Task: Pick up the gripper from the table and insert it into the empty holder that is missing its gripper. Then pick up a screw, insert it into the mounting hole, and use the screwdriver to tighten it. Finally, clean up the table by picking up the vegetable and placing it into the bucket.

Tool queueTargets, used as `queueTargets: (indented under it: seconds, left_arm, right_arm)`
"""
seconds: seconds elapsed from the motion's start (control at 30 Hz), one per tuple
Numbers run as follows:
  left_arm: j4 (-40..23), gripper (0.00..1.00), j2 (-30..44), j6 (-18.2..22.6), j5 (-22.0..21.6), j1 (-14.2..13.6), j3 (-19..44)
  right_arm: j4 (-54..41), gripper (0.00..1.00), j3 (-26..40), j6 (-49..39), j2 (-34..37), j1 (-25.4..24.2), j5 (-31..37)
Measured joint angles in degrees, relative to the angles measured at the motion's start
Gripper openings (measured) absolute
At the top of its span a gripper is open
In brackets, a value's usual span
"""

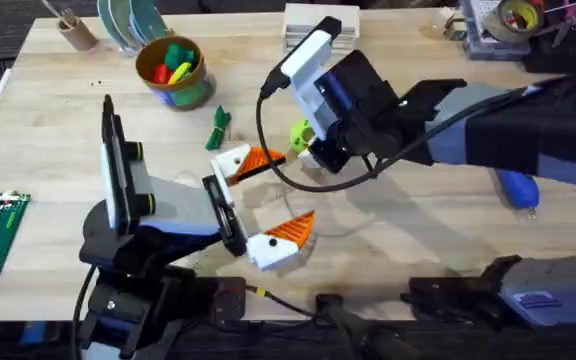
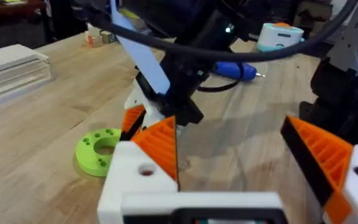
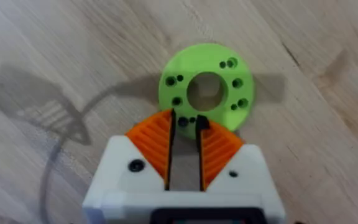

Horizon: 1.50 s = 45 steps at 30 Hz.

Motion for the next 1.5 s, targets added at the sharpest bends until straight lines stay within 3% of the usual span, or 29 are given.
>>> queueTargets:
  seconds: [0.17,0.33,0.9,1.33,1.5]
  left_arm:
    - [0.0,0.993,0.0,0.0,0.0,0.0,0.0]
    - [0.0,0.993,0.0,0.0,0.0,0.0,0.0]
    - [0.0,0.993,0.0,0.0,0.0,0.0,0.0]
    - [0.0,0.993,0.0,0.0,0.0,0.0,0.0]
    - [0.0,0.993,0.0,0.0,0.0,0.0,0.0]
  right_arm:
    - [0.1,0.182,0.0,0.0,0.0,0.0,0.1]
    - [0.3,0.014,0.1,0.0,0.0,0.0,0.1]
    - [-3.3,0.008,0.2,-3.4,-1.5,0.3,6.4]
    - [-5.1,0.008,0.2,-5.2,-10.8,0.3,7.6]
    - [-14.8,0.008,1.9,-6.8,-14.5,0.3,7.6]
